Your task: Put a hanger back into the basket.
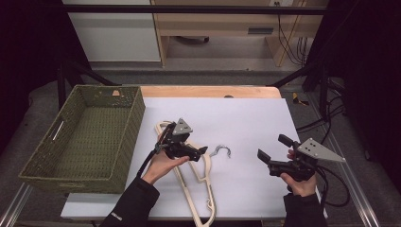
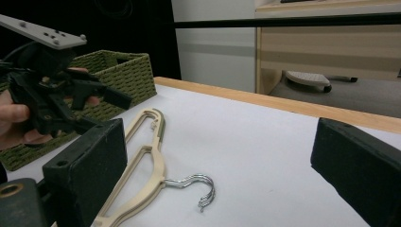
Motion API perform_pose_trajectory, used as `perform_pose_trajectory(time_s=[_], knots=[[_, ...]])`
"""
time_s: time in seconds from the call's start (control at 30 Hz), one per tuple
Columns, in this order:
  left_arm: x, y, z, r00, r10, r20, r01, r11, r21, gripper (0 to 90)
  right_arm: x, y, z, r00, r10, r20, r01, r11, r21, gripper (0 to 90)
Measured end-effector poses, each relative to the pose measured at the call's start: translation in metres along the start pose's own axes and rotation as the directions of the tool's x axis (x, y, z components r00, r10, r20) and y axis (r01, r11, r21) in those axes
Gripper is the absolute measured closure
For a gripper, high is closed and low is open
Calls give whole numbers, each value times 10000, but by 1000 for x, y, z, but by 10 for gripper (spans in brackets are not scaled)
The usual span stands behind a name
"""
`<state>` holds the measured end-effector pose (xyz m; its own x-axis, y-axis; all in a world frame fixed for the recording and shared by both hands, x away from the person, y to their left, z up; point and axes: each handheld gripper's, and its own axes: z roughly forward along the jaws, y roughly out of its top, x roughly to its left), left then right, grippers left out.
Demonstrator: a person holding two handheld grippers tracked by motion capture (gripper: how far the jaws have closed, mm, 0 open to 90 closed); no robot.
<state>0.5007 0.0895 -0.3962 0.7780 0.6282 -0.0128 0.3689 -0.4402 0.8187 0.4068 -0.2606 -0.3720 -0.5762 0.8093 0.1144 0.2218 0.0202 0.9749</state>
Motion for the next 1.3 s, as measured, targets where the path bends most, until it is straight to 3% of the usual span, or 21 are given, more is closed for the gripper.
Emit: perform_pose_trajectory(time_s=[0.27,0.5,0.67,0.87,1.17,1.2,1.3], knots=[[-6,1,29,9995,35,328,-54,9982,589,109,-1,1,-2,10000,31,-29,-32,10000,-90,50],[-10,0,53,9992,180,359,-216,9947,1005,147,-1,1,-2,10000,62,-22,-63,9999,-90,51],[-12,-3,68,9988,292,404,-339,9919,1225,232,-1,1,-2,9999,93,-50,-93,9999,-129,51],[-13,-11,89,9977,411,537,-494,9852,1639,407,-1,0,0,10000,59,-60,-60,10000,-69,51],[-11,-16,100,9959,531,726,-681,9727,2220,639,-1,-1,1,9999,53,-132,-53,10000,-42,52],[-11,-18,102,9953,618,747,-781,9676,2401,683,-1,-1,1,9999,41,-135,-41,10000,-32,52],[-10,-18,102,9950,565,823,-747,9683,2384,708,-1,-1,1,9999,48,-156,-49,10000,-30,52]])
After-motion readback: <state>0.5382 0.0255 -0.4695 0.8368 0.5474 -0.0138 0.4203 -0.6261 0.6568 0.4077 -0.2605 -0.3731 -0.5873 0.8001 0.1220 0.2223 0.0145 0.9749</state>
